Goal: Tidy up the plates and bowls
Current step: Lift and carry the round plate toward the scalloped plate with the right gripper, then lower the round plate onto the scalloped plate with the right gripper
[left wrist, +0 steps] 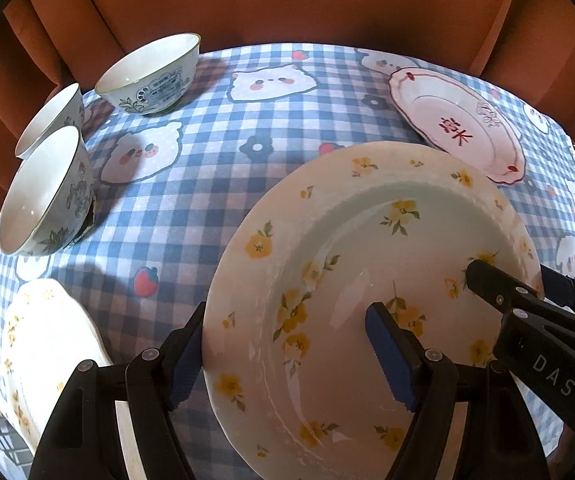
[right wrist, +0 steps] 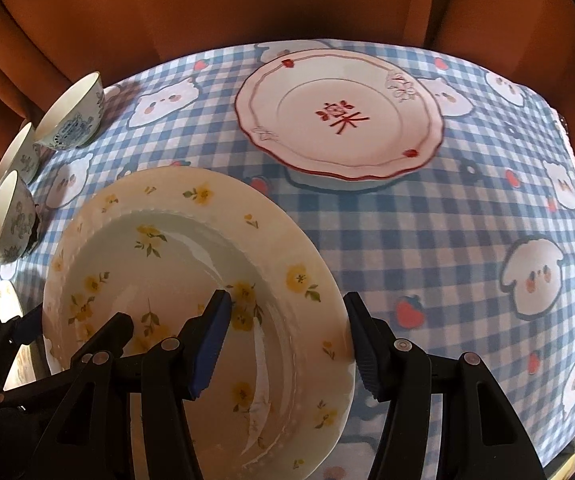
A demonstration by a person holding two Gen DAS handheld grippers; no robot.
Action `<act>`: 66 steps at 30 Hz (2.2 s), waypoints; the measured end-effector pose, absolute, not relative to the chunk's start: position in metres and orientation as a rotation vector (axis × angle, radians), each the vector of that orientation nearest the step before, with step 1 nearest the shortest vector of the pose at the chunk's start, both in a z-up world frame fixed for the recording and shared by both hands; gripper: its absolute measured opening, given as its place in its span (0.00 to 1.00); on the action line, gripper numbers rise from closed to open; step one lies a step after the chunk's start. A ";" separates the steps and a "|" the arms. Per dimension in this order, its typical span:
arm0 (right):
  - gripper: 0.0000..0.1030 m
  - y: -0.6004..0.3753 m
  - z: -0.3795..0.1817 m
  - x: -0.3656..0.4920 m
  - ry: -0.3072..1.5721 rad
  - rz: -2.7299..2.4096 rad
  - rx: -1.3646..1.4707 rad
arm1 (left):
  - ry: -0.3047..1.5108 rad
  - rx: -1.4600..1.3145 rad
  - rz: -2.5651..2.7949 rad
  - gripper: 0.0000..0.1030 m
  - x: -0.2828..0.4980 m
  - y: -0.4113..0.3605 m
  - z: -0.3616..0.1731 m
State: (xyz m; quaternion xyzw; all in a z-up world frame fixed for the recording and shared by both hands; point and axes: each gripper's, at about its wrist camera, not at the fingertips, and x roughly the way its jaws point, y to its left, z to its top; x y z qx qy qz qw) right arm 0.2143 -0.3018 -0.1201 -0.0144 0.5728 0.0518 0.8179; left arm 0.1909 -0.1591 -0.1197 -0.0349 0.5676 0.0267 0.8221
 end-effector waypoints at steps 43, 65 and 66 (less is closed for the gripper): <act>0.59 -0.180 -0.054 0.140 1.162 0.079 -0.030 | 1.164 -0.115 0.006 0.75 0.117 -0.025 -0.075; 0.59 -0.093 -0.086 0.117 1.250 0.060 -0.076 | 1.252 -0.188 -0.004 0.76 0.092 0.051 -0.113; 0.59 -0.091 -0.088 0.118 1.257 0.058 -0.079 | 1.259 -0.193 -0.005 0.76 0.093 0.053 -0.116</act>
